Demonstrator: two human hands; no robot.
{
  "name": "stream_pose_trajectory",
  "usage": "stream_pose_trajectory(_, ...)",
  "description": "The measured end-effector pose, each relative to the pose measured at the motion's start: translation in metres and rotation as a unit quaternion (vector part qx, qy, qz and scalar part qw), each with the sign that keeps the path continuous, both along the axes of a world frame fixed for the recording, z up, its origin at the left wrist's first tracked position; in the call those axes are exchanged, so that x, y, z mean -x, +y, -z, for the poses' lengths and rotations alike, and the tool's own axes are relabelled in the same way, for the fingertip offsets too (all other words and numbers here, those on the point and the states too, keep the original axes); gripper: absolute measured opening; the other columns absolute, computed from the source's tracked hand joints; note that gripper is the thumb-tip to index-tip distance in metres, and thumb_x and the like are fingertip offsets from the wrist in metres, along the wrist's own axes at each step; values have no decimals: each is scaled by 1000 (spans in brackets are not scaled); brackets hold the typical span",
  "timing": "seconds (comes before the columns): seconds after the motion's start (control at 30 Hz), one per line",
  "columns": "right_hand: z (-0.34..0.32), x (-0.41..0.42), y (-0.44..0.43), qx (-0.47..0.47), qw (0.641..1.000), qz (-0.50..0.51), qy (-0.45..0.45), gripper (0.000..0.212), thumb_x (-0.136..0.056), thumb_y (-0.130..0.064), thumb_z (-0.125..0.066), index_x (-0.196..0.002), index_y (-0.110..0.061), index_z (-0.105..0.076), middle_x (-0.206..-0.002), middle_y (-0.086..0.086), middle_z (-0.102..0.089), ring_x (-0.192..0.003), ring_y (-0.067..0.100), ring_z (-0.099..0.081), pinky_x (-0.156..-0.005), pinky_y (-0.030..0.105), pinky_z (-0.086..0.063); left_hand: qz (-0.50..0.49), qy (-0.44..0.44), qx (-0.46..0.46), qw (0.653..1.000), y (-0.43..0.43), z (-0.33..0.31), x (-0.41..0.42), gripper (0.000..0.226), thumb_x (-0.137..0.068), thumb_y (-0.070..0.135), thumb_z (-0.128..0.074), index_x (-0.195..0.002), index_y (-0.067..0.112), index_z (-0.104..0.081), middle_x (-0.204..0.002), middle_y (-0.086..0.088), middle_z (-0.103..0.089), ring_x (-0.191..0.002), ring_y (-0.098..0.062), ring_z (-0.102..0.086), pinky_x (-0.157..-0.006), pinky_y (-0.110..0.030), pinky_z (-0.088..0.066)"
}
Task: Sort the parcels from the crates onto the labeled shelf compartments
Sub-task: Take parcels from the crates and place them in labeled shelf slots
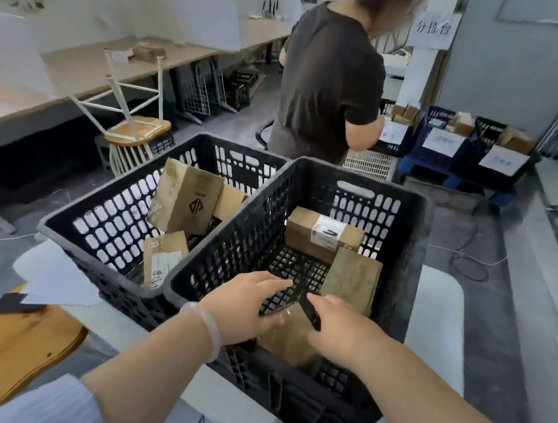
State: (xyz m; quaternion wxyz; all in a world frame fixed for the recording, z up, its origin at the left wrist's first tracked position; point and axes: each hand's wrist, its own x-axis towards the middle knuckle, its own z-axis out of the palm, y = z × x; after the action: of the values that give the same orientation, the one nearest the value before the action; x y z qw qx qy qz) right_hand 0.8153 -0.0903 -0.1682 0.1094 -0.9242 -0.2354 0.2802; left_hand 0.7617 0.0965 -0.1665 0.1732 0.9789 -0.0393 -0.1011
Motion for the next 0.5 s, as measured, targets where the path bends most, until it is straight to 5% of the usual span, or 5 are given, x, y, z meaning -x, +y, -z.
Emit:
stream_pose_trajectory(0.13, 18, -3, 9, 56, 998, 12, 39, 70, -91, -48, -53, -152, -29, -24, -150, 2, -35, -131, 24, -44, -103, 40, -44, 43, 97, 0, 994, 8, 10, -33, 63, -96, 46, -59, -153, 36, -33, -158, 6, -32, -143, -16, -35, -117, -32, -31)
stream_pose_trajectory(0.37, 10, -17, 15, 114, 973, 156, 126, 58, -97, -38, -43, -145, -7, -38, -143, 12, -48, -124, 26, -51, -100, 33, -45, 122, 228, 1, 966, 13, 36, -89, 75, -93, 48, -62, -156, 34, -23, -160, -1, -31, -135, -23, -49, -111, -37, -41)
stream_pose_trajectory(0.5, 22, -22, 30, 154, 941, 207, 220, 40, -98, -28, -43, -123, 2, -52, -118, 22, -64, -80, 29, -66, -75, 36, -56, 152, 268, -18, 951, 15, 48, -109, 76, -95, 48, -59, -158, 27, -22, -160, -1, -33, -143, -22, -37, -117, -34, -32)
